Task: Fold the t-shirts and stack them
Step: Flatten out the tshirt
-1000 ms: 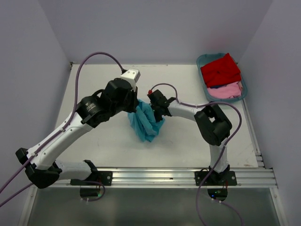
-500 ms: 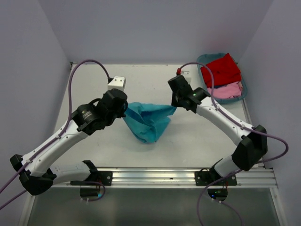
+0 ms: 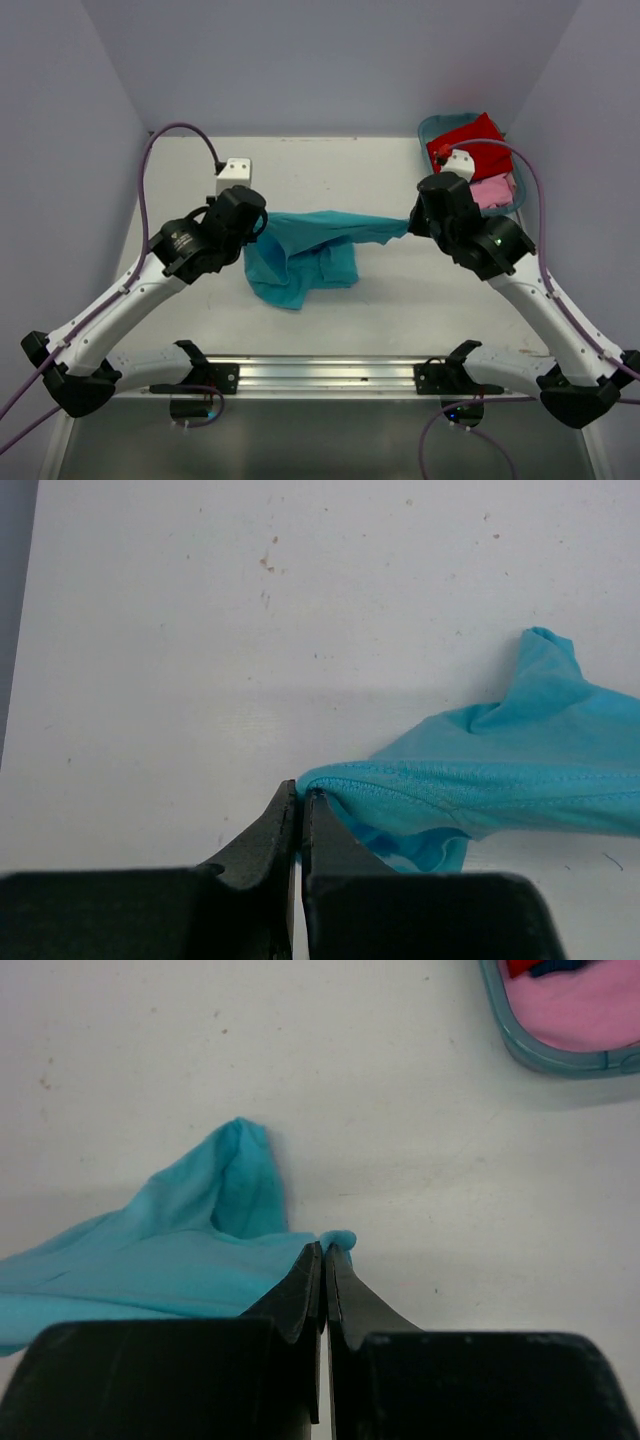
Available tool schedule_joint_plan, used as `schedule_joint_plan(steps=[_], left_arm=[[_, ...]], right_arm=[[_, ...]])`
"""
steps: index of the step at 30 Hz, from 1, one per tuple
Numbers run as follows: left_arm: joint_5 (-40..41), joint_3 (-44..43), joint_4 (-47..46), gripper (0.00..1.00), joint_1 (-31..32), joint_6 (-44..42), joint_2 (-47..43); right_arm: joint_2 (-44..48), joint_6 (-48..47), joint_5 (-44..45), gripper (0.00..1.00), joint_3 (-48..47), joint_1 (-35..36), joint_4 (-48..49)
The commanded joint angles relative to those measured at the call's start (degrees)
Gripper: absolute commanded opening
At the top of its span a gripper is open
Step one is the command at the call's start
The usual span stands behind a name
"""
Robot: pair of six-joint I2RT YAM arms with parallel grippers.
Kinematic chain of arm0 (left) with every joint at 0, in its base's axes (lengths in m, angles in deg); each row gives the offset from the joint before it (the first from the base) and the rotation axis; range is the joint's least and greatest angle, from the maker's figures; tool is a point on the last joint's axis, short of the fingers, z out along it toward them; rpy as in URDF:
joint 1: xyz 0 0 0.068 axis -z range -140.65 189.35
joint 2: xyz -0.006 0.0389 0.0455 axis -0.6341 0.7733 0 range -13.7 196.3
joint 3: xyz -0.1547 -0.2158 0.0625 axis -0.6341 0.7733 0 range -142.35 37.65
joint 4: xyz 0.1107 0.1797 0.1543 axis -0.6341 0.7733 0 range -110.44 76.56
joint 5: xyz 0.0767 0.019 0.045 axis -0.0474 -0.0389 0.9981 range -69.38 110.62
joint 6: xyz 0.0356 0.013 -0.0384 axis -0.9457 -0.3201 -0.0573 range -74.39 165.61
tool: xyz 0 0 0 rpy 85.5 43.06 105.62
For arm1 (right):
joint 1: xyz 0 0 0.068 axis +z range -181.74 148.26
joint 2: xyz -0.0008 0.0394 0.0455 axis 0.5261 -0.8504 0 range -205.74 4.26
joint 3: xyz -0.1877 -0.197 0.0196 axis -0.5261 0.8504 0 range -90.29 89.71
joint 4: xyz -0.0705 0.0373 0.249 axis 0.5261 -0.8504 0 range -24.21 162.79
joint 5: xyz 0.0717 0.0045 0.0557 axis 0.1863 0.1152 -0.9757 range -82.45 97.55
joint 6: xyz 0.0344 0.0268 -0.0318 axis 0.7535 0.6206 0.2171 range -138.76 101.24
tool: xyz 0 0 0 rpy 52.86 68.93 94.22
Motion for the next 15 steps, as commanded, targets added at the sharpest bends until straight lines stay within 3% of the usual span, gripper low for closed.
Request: schedule_joint_plan(steps=[1,3,6,7,9,10,15], left_arm=[[5.1,0.7,-1.0,0.04,-1.9,-1.1,-0.8],[4.4,1.0,-1.7,0.17,-2.1,-1.1,-0.2],[1.6,2.5,-3.4,0.56,-2.3,-0.6,0.2],[-0.1,3.5,-5.1,0.79,-2.2,-0.1,-0.1],[-7.2,5.5,-9.0,0.95,-2.2,-0.2,-1.2],[-10.0,8.0,-13.7,0.99,-2.3,-0.2,-3.2],[-28.1,16.1,-30.3,1.0,-2.3,1.6,-10.1]], right_arm=[[3.4,-1.6,-0.7,0.0,-1.8,-0.4,-3.2],[3.6,-3.3,-4.3,0.0,-1.7,-0.4,-1.6],[2.1,-5.5,-8.7,0.0,-1.1,-0.4,2.1],[0.9,-6.2,-12.1,0.0,-0.7,-0.3,3.4],[-0.7,-6.8,-15.5,0.0,0.4,-0.4,7.6],[-3.0,-6.9,-18.7,0.0,0.7,-0.3,10.0],[-10.1,-6.7,-28.1,0.0,0.5,-0.4,16.0]])
